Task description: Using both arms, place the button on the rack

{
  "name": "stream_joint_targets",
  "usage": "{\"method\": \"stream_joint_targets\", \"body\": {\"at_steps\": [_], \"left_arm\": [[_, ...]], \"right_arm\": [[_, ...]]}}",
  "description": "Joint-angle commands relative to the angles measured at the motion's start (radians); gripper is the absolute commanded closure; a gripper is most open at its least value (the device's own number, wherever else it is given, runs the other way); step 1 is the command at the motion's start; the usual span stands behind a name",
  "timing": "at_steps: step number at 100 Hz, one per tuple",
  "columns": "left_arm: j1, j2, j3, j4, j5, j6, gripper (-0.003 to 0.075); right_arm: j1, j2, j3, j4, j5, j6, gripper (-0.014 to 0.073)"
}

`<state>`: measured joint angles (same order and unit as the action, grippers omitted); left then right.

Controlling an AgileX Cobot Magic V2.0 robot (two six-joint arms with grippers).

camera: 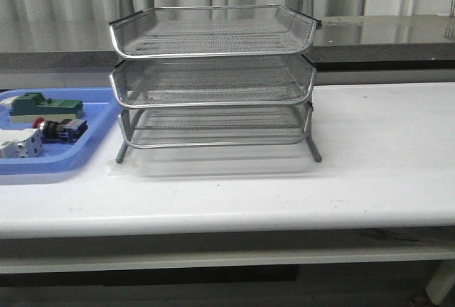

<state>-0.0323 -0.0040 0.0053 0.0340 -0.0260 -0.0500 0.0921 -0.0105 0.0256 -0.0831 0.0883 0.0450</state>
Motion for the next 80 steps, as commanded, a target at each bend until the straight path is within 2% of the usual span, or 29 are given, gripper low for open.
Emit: {"method": "stream_joint_targets", "body": {"at_steps": [1,64,80], "left_arm": [[0.004,-0.031,0.033,0.001,-0.073,-0.012,0.0741],[0.004,-0.031,0.033,0.001,-0.073,-0.012,0.0741],[0.004,-0.031,0.033,0.001,-0.073,-0.012,0.0741]], "right_arm": [[-0.008,-0.017,0.003,-0.012,-0.082,-0.002,0.0650],[-0.008,-0.017,0.003,-0.012,-0.083,-0.002,0.0650],[-0.008,-0.017,0.002,-0.012,-0.205,-0.002,0.0650]]}}
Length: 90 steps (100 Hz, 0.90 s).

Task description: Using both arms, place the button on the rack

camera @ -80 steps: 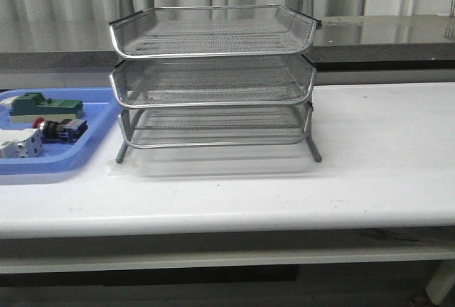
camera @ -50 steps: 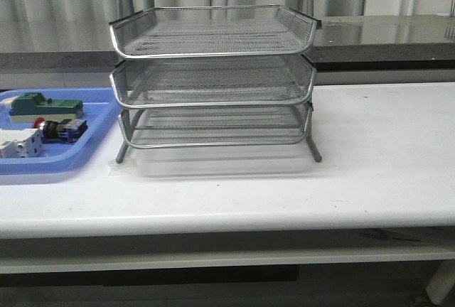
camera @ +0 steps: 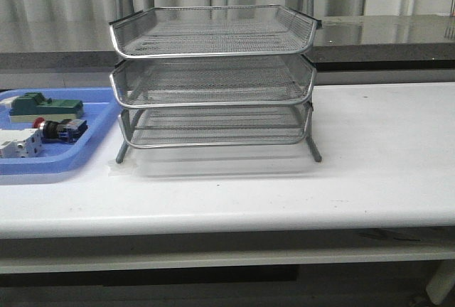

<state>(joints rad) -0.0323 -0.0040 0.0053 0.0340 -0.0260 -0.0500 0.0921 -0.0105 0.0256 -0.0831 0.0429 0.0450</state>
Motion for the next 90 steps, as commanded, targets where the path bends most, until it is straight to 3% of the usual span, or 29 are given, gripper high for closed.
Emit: {"method": "stream_joint_targets", "body": {"at_steps": [1,14,35,73,90], "left_arm": [[0.004,-0.031,0.033,0.001,-0.073,-0.012,0.0741],[0.004,-0.031,0.033,0.001,-0.073,-0.012,0.0741],[0.004,-0.031,0.033,0.001,-0.073,-0.012,0.0741],[0.004,-0.031,0.033,0.001,-0.073,-0.012,0.0741],[0.004,-0.031,0.033,0.001,-0.073,-0.012,0.0741]], "right_arm": [[-0.008,-0.017,0.002,-0.012,-0.173,-0.002,0.0650],[-0.008,-0.017,-0.008,-0.005,-0.202,-0.001,0.0650],[-0.008,0.056,-0.172,0.012,0.052,-0.001,0.0650],[-0.008,0.501,-0.609,0.071,0.399,-0.001,0.0650],[-0.008,0.682,-0.729,0.190,0.439,-0.001,0.0650]]}}
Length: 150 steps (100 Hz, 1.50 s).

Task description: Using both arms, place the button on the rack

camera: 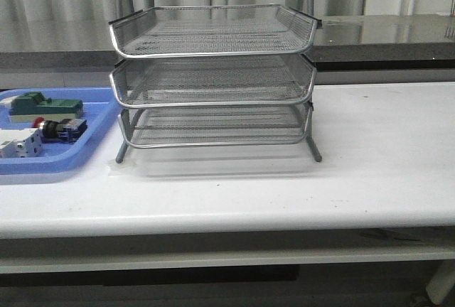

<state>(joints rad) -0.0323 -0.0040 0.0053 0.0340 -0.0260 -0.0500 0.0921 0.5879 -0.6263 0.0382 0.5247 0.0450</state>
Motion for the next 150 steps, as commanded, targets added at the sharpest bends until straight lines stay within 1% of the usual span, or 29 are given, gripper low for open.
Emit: {"method": "stream_joint_targets", "body": {"at_steps": [1,13,27,40,45,52,60,68,75,83,94,127,150], "left_arm": [[0.004,-0.031,0.033,0.001,-0.073,-0.012,0.0741],[0.004,-0.031,0.033,0.001,-0.073,-0.012,0.0741],[0.004,-0.031,0.033,0.001,-0.073,-0.012,0.0741],[0.004,-0.031,0.033,0.001,-0.073,-0.012,0.0741],[0.004,-0.031,0.033,0.001,-0.073,-0.012,0.0741],[0.004,-0.031,0.033,0.001,-0.073,-0.012,0.0741],[0.004,-0.031,0.033,0.001,-0.073,-0.012,0.0741],[0.004,-0.031,0.033,0.001,-0.073,-0.012,0.0741],[0.004,-0.031,0.033,0.001,-0.073,-0.012,0.0741],[0.004,-0.031,0.033,0.001,-0.073,-0.012,0.0741],[0.004,-0.031,0.033,0.001,-0.073,-0.012,0.0741],[0.004,-0.031,0.033,0.001,-0.073,-0.012,0.0741],[0.004,-0.031,0.033,0.001,-0.073,-0.012,0.0741]], "right_arm": [[-0.008,0.090,-0.080,0.076,-0.042,-0.001,0.0650],[-0.008,0.173,-0.096,0.200,-0.066,-0.001,0.0650],[-0.008,0.264,-0.096,0.314,-0.083,-0.001,0.0650],[0.002,0.353,-0.096,0.389,-0.080,-0.012,0.0645],[0.016,0.385,-0.096,0.417,-0.086,-0.021,0.0629],[0.046,0.428,-0.096,0.454,-0.107,-0.032,0.0576],[0.091,0.475,-0.096,0.502,-0.146,-0.045,0.0471],[0.142,0.516,-0.097,0.551,-0.192,-0.065,0.0384],[0.178,0.555,-0.097,0.588,-0.248,-0.065,0.0344],[0.205,0.604,-0.109,0.620,-0.291,-0.065,0.0344],[0.223,0.685,-0.153,0.648,-0.301,-0.065,0.0344],[0.224,0.890,-0.343,0.651,-0.301,-0.065,0.0344],[0.224,0.988,-0.410,0.675,-0.289,-0.065,0.0344]]}}
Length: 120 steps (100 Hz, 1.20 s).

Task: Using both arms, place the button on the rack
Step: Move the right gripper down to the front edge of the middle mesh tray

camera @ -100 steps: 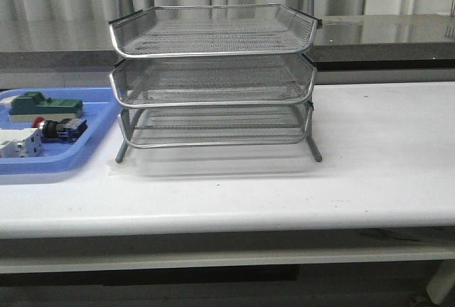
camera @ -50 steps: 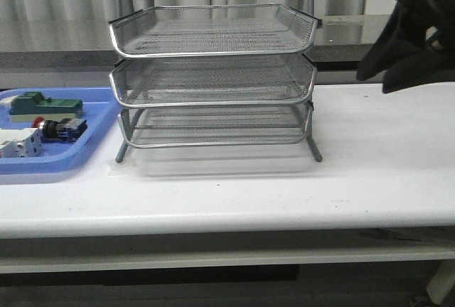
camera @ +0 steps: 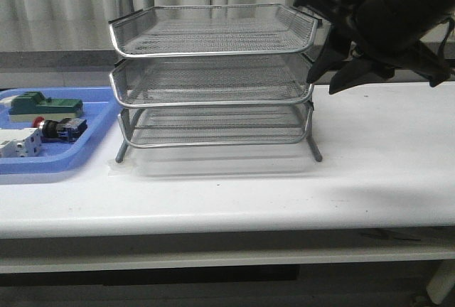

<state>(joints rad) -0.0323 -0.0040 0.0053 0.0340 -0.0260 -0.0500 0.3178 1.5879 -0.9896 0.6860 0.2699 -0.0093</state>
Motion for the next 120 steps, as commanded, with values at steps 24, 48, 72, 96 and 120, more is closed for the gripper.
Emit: {"method": "stream_joint_targets", "body": {"at_steps": [24,48,72,96,120], "left_arm": [[0.004,-0.031,0.033,0.001,-0.073,-0.012,0.0741],[0.004,-0.031,0.033,0.001,-0.073,-0.012,0.0741],[0.004,-0.031,0.033,0.001,-0.073,-0.012,0.0741],[0.004,-0.031,0.033,0.001,-0.073,-0.012,0.0741],[0.004,-0.031,0.033,0.001,-0.073,-0.012,0.0741]], "right_arm": [[-0.001,0.003,-0.053,0.030,-0.031,-0.011,0.0344],[-0.003,0.003,-0.053,0.032,-0.014,-0.011,0.0344],[-0.012,0.003,-0.053,0.079,-0.009,-0.014,0.0344],[-0.067,0.003,-0.049,0.423,0.032,-0.317,0.0344],[-0.111,0.038,-0.048,0.714,0.143,-0.598,0.0344]]}}
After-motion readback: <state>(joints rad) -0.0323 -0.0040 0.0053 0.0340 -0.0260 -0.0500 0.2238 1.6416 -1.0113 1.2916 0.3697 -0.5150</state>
